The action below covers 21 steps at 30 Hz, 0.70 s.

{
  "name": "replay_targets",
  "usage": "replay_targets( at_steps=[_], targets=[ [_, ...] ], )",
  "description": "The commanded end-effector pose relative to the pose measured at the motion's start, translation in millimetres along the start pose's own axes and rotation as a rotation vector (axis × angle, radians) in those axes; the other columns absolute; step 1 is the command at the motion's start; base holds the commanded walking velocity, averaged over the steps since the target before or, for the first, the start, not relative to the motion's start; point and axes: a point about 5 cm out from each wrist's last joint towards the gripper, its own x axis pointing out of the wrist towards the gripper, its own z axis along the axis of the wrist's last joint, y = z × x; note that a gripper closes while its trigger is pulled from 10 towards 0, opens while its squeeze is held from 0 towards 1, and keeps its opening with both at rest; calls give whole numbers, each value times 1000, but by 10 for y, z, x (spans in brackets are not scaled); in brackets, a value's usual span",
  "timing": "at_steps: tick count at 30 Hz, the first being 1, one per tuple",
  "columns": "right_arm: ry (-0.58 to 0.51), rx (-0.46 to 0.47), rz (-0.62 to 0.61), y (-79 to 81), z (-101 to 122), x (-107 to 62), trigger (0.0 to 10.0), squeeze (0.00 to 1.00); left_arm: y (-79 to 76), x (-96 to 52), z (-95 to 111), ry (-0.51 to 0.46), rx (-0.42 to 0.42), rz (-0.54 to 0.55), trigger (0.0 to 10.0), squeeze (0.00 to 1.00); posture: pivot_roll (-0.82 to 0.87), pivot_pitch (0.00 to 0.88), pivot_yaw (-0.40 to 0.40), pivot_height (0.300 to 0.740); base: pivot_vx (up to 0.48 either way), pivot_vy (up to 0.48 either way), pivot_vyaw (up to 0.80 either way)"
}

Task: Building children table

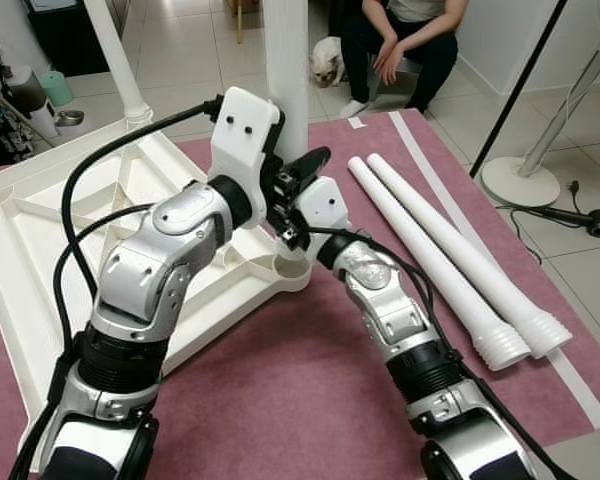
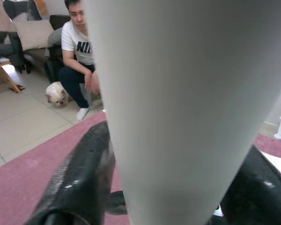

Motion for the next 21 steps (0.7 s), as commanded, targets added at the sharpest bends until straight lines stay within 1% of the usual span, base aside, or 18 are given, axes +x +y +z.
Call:
replay_targets(
  at_steps=[1, 4, 5, 6, 7, 8, 9, 10, 11, 12, 13, 14, 16, 17, 19, 20, 21],
  targets=[
    [-59, -8, 31, 49, 158, 74, 0, 0, -46, -11, -33, 17, -51, -76, 10000, 1000, 35, 0, 76, 740, 0, 0, 0],
    [-61, -6, 23, 28, 169, 79, 0, 0, -35, -24, -12, 7, -76, -82, 10000, 1000, 35, 0, 76, 740, 0, 0, 0],
    [-57, 16, -7, -47, 177, 82, 0, 0, 3, -88, 36, -25, -155, -111, 10000, 0, 35, 0, 77, 740, 0, 0, 0],
    [-55, 32, -28, -97, 182, 81, 0, 0, 25, -136, 68, -48, -205, -137, 10000, 0, 35, 0, 77, 740, 0, 0, 0],
    [-55, 32, -28, -97, 182, 81, 0, 0, 25, -136, 68, -48, -205, -137, 10000, 0, 35, 0, 77, 740, 0, 0, 0],
    [-53, 61, -50, -164, 185, 73, 0, 0, 83, -191, 84, -74, -237, -132, 10000, 0, 35, 0, 77, 740, 0, 0, 0],
    [-49, 89, -74, -237, 188, 59, 10000, 0, 138, -247, 72, -80, -247, -125, 10000, 0, 36, 0, 78, 740, 0, 0, 0],
    [-49, 89, -74, -237, 188, 59, 10000, 0, 138, -247, 72, -80, -247, -125, 10000, 0, 36, 0, 78, 740, 0, 0, 0],
    [-47, 104, -87, -277, 189, 49, 10000, 0, 171, -276, 56, -77, -242, -115, 10000, 0, 36, 0, 78, 740, 0, 0, 0],
    [-48, 113, -98, -315, 192, 39, 10000, 0, 194, -296, 30, -59, -207, -99, 10000, 0, 36, 0, 78, 740, 0, 0, 0],
    [-51, 121, -109, -362, 198, 18, 10000, 0, 191, -318, -12, -36, -176, -103, 10000, 1000, 38, 0, 77, 740, 0, 0, 0],
    [-52, 117, -118, -397, 201, 2, 10000, 0, 184, -330, -47, -13, -125, -99, 10000, 1000, 38, 0, 77, 740, 0, 0, 0],
    [-52, 117, -118, -397, 201, 2, 10000, 0, 184, -330, -47, -13, -125, -99, 10000, 1000, 38, 0, 77, 740, 0, 0, 0],
    [-53, 117, -127, -433, 203, -16, 10000, 0, 175, -337, -78, 0, -114, -96, 10000, 1000, 38, 0, 79, 740, 0, 0, 0],
    [-54, 111, -132, -475, 207, -44, 10000, 0, 231, -330, -127, 19, -132, -31, 10000, 1000, 38, 0, 79, 740, 0, 0, 0],
    [-53, 110, -128, -489, 208, -61, 10000, 0, 273, -340, -134, 15, -144, -5, 10000, 0, 35, 0, 83, 740, 0, 0, 0],
    [-54, 116, -118, -506, 208, -91, 10000, 0, 346, -359, -182, 53, -121, 42, 10000, 0, 35, 0, 84, 740, 0, 0, 0]
  ],
)
